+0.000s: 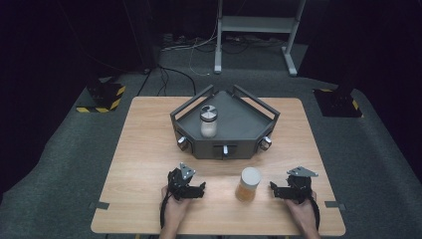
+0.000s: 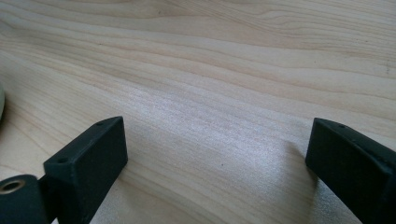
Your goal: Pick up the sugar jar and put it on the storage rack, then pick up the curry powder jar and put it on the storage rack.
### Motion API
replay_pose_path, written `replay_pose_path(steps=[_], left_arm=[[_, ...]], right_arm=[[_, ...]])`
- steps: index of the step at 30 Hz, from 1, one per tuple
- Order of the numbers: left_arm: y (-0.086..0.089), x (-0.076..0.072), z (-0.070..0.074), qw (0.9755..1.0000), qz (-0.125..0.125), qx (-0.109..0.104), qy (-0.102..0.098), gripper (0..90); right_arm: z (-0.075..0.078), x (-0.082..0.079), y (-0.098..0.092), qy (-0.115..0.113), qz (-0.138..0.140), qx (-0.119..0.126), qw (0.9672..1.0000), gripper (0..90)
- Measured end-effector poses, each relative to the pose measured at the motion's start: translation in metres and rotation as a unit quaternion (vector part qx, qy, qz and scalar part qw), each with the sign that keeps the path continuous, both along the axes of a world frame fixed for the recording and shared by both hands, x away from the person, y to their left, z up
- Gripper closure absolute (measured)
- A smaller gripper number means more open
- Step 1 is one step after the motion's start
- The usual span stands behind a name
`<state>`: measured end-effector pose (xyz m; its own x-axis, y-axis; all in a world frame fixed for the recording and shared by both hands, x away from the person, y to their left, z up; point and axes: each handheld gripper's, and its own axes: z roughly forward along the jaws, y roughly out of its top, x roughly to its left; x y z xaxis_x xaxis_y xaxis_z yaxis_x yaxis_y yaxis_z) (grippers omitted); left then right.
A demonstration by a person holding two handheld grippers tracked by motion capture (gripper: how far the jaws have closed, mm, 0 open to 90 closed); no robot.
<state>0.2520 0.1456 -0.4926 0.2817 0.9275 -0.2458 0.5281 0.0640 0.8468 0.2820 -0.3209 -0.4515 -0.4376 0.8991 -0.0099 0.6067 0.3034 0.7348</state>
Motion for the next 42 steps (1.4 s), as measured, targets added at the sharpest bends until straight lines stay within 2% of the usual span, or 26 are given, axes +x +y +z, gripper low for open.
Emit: replay_pose_path(steps=[12,36,42], left_arm=[[0.0,-0.0001,0.0,1.0,0.001,-0.001,0.0,10.8],[0.0,-0.0002,0.0002,1.0,0.002,0.0,0.0,11.4],[-0.0001,-0.0003,-0.0001,1.0,0.003,-0.002,-0.001,11.5]], right_arm=[[0.0011,0.0029,-0.0001,0.006,0.014,-0.004,0.9999,0.6],[0.0012,0.0034,-0.0011,0.006,0.017,-0.003,0.9998,1.1],[0.0,0.0011,-0.0085,0.005,0.02,0.016,0.9997,3.3]])
